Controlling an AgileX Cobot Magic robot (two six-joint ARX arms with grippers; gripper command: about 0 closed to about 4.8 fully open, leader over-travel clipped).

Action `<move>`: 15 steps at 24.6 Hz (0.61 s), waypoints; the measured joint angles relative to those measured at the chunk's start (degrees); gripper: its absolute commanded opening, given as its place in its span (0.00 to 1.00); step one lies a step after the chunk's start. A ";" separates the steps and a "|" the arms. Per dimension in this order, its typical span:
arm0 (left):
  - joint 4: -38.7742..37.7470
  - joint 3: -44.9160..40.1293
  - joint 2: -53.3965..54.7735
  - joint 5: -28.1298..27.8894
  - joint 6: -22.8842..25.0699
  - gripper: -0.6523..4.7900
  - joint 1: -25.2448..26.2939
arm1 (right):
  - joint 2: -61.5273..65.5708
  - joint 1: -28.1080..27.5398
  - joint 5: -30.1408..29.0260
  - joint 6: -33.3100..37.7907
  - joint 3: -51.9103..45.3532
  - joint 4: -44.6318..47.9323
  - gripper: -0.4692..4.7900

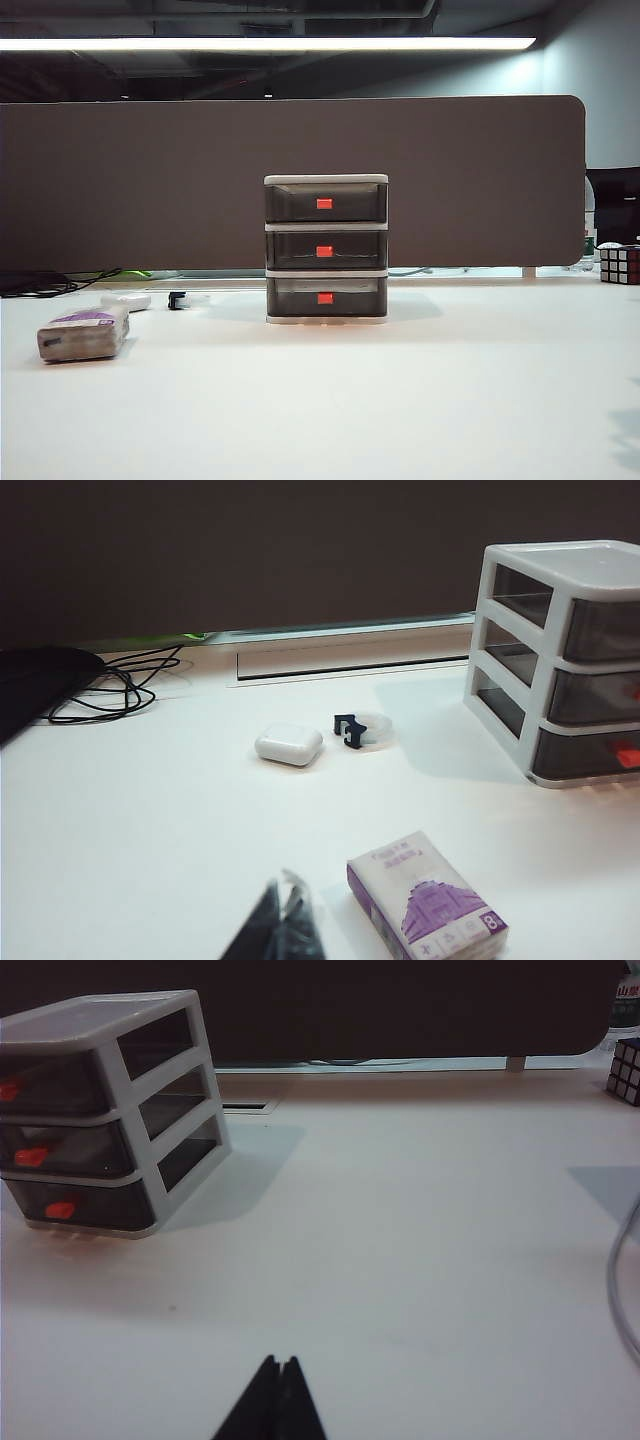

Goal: Open the second layer of the drawer on the table, pick up a pack of napkins on the table and put it in, and finally close the drawer.

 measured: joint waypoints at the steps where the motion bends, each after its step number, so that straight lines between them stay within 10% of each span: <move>1: 0.00 0.00 0.00 0.00 0.00 0.11 0.00 | 0.00 0.00 0.00 0.00 0.00 0.00 0.08; 15: 0.00 0.00 0.00 3.93 -3.89 0.11 0.00 | 0.00 -0.02 -2.34 2.49 0.00 0.00 0.08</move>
